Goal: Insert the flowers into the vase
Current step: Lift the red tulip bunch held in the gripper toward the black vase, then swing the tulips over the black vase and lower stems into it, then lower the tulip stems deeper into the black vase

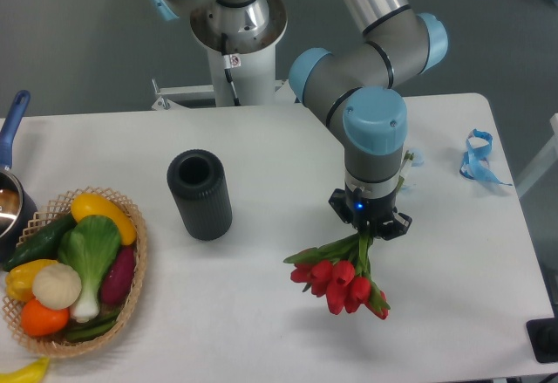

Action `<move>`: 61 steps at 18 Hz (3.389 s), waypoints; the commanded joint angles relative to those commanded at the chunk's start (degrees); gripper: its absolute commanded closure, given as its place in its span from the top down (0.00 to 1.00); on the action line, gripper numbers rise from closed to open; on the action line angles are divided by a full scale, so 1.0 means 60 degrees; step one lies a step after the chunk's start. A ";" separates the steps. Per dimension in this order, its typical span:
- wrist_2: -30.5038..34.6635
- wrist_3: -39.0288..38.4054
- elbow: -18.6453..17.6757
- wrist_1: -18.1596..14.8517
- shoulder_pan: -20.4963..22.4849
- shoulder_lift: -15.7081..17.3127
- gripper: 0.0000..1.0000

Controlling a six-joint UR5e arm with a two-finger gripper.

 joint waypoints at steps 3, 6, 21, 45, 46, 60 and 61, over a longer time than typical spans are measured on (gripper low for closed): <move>0.0000 0.0000 0.0000 0.0015 0.0000 0.0000 0.03; -0.0044 -0.0029 0.0000 0.0015 0.0000 0.0000 0.03; -0.3513 -0.1433 -0.0088 0.1067 -0.0073 0.0454 0.03; -1.2373 -0.0881 -0.2296 0.2622 0.0262 0.2868 0.04; -1.2842 -0.0690 -0.2648 0.2622 0.0423 0.3103 0.04; -1.4282 0.0645 -0.5053 0.2607 0.1143 0.4599 0.06; -1.4282 0.0645 -0.5112 0.2607 0.1143 0.4643 0.06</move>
